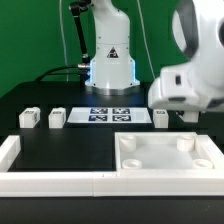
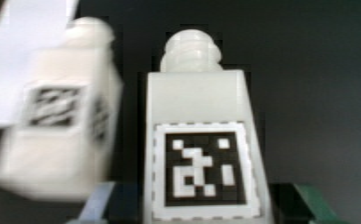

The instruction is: Assemble square table

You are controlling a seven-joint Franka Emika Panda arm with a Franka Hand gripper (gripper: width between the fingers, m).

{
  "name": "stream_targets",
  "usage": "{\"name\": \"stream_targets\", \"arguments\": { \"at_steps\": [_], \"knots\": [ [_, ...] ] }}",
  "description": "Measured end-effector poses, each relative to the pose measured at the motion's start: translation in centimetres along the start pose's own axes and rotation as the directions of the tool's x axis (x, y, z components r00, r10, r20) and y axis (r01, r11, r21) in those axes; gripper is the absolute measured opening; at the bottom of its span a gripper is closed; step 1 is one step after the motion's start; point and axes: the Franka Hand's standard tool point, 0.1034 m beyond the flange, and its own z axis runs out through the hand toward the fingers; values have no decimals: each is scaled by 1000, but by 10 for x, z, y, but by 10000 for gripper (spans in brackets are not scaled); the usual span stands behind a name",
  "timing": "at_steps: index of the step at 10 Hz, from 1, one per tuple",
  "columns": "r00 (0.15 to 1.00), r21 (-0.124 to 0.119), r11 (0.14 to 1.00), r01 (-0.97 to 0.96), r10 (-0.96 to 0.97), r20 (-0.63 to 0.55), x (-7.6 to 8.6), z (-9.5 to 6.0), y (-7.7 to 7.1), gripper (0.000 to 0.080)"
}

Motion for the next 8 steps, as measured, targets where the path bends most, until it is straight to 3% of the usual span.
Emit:
{"name": "stream_targets", "arguments": {
  "at_steps": [3, 4, 5, 8],
  "knots": [
    [986, 50, 999, -14, 22, -164, -10, -76, 43, 288],
    [956, 46, 999, -7, 20, -293, -9, -87, 44, 288],
    [937, 46, 999, -2, 18, -349, -13, -80, 42, 288],
    [845, 63, 998, 16, 20, -535, -4, -94, 38, 288]
  ]
}}
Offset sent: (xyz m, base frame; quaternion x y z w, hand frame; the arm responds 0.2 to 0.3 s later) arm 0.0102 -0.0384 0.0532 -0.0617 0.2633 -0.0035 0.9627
